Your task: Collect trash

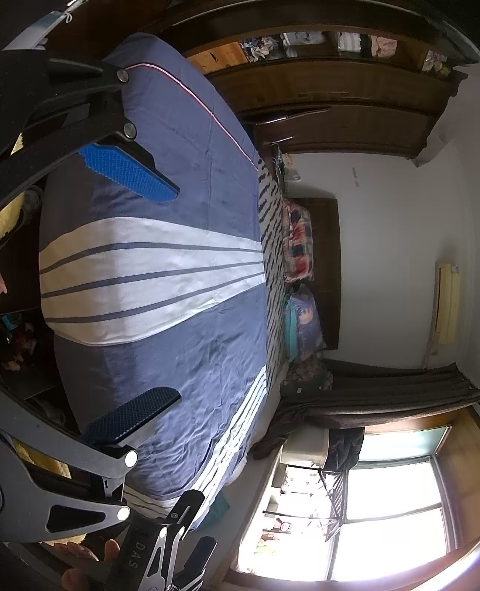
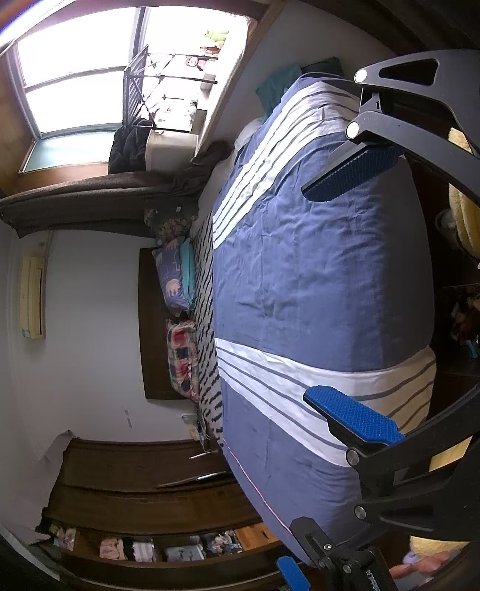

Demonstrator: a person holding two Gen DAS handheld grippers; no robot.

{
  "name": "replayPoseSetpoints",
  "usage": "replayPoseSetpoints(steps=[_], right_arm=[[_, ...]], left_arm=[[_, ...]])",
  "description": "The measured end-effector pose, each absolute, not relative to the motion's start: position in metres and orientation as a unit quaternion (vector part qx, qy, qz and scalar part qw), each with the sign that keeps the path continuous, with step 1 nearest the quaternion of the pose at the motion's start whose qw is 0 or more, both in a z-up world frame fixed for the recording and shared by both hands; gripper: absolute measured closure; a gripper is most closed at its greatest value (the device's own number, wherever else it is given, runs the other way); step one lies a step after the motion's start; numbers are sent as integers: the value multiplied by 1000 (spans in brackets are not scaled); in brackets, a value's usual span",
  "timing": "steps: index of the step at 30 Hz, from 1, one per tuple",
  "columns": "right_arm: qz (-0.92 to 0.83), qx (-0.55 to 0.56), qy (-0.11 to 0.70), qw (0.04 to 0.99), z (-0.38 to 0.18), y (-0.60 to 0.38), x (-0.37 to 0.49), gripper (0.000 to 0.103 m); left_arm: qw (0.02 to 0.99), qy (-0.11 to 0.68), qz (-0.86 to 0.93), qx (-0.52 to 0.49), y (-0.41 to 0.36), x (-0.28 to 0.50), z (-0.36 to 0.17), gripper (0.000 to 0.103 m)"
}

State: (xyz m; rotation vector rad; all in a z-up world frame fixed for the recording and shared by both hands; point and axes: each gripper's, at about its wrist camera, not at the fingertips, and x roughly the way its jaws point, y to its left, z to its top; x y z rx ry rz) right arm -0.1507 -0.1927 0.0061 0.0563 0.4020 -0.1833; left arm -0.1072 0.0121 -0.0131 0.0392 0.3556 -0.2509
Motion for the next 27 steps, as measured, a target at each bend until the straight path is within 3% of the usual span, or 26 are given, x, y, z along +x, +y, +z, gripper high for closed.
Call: replayPoseSetpoints(steps=[27], right_arm=[[-89,30,199,976,6,-191,-151,3]], left_arm=[[979,170,-115,17,11,-111,-12,8]])
